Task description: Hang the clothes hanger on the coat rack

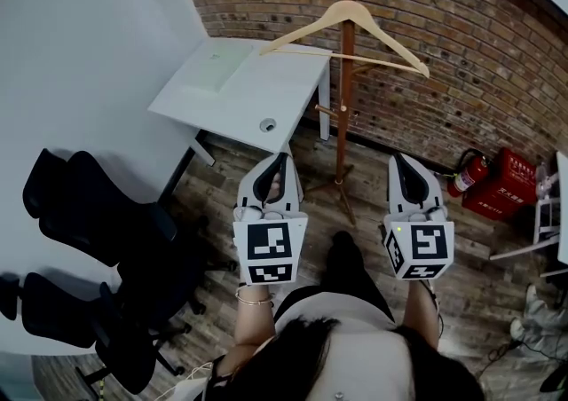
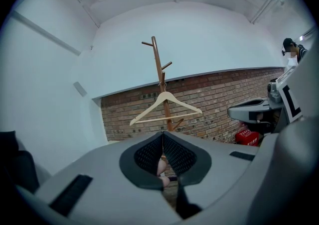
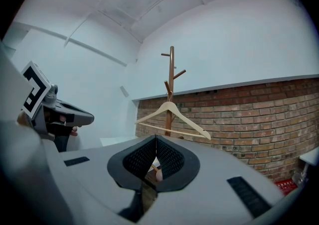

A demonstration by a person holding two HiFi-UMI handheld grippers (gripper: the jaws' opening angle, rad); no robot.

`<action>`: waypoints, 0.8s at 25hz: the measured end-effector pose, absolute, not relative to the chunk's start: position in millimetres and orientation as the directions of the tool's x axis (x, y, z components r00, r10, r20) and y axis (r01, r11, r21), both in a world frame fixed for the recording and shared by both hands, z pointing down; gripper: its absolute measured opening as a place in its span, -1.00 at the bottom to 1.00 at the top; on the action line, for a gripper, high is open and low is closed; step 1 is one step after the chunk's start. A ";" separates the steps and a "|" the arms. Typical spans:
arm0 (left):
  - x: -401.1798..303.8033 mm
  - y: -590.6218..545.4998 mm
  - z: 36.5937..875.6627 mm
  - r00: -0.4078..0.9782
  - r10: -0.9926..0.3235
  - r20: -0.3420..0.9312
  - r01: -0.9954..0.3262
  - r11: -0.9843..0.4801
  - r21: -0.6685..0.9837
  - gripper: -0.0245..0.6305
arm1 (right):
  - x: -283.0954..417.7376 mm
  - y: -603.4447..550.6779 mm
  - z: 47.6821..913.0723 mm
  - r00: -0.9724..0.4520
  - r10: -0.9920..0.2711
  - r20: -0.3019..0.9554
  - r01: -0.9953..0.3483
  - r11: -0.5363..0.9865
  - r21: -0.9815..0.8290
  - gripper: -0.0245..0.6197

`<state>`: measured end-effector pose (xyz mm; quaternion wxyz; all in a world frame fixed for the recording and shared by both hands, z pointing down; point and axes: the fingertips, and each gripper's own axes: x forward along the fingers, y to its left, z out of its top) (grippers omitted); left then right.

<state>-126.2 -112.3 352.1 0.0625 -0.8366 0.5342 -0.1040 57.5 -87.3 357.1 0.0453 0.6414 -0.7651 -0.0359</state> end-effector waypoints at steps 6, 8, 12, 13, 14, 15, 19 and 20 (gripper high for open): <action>-125.9 -101.5 353.1 0.415 -0.904 0.100 -0.881 -0.427 -0.207 -0.88 | 54.9 -76.3 359.9 -0.173 -0.984 0.030 -0.979 0.175 0.109 -0.81; -125.8 -99.5 352.4 0.414 -0.905 0.094 -0.884 -0.425 -0.195 -0.88 | 55.4 -73.9 360.0 -0.173 -0.984 0.032 -0.979 0.176 0.105 -0.81; -125.5 -96.7 350.8 0.417 -0.905 0.080 -0.893 -0.425 -0.149 -0.88 | 53.9 -70.3 358.7 -0.181 -0.983 0.031 -0.979 0.183 0.087 -0.81; -125.1 -96.3 351.3 0.418 -0.905 0.080 -0.893 -0.426 -0.144 -0.88 | 53.2 -69.7 359.1 -0.183 -0.983 0.032 -0.979 0.185 0.085 -0.81; -124.4 -95.9 352.0 0.420 -0.904 0.081 -0.892 -0.428 -0.145 -0.88 | 52.6 -69.2 359.8 -0.184 -0.982 0.034 -0.979 0.186 0.086 -0.81; -123.7 -95.7 352.7 0.421 -0.903 0.084 -0.891 -0.429 -0.148 -0.88 | 52.3 -68.8 360.6 -0.184 -0.982 0.036 -0.978 0.187 0.088 -0.81; -121.3 -96.0 353.7 0.426 -0.900 0.087 -0.889 -0.435 -0.143 -0.88 | 53.6 -67.8 361.2 -0.182 -0.983 0.037 -0.979 0.184 0.087 -0.81; -120.4 -96.2 353.7 0.427 -0.900 0.086 -0.889 -0.436 -0.143 -0.88 | 54.4 -67.4 360.7 -0.181 -0.983 0.035 -0.979 0.183 0.088 -0.81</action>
